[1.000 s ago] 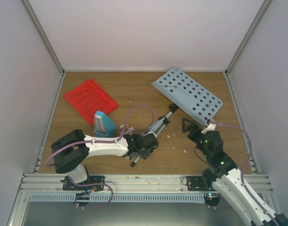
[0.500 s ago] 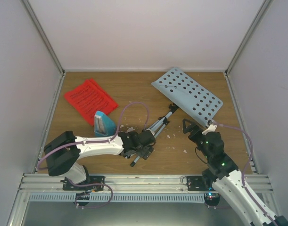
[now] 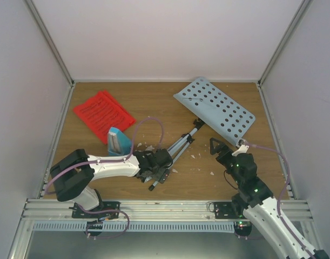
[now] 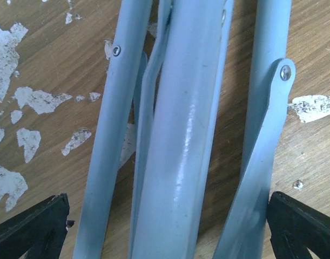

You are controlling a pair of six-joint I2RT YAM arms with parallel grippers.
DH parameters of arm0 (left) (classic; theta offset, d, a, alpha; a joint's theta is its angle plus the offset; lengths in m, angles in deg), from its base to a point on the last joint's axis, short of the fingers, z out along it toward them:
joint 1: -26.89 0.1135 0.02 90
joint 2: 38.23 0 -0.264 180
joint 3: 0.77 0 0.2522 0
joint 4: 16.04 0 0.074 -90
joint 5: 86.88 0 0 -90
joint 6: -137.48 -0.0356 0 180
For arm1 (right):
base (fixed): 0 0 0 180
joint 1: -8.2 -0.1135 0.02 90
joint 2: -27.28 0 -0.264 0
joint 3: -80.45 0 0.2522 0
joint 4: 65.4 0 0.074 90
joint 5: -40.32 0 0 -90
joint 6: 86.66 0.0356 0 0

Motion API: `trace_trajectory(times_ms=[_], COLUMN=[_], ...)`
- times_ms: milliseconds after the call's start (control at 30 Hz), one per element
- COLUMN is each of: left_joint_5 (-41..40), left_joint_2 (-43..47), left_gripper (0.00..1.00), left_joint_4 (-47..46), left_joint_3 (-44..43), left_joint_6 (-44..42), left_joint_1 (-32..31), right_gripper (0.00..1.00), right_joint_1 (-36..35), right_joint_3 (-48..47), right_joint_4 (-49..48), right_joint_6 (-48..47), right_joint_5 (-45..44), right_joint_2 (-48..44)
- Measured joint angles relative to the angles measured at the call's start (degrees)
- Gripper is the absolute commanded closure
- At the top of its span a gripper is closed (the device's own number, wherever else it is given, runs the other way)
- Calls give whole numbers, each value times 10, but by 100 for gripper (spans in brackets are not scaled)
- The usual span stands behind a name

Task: Pack up the instrument practice props

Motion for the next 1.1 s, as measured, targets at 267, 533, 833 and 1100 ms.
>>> trace_trajectory(times_ms=[267, 533, 833, 1100], left_joint_5=[-2, -2, -22, -36], left_joint_2=[-19, -20, -31, -42], left_gripper=[1, 21, 62, 29], left_joint_4=[-10, -25, -32, -24], left_joint_3=[4, 9, 4, -8], left_joint_6=[7, 8, 0, -11], left_joint_1=[0, -1, -18, -30], right_gripper=[0, 0, 0, 0], right_joint_1=[0, 0, 0, 0], right_joint_3=[11, 13, 13, 12], right_joint_4=[8, 11, 14, 20], right_joint_6=[10, 13, 14, 5], right_joint_5=[4, 5, 4, 4], right_joint_2=[-13, -18, -21, -21])
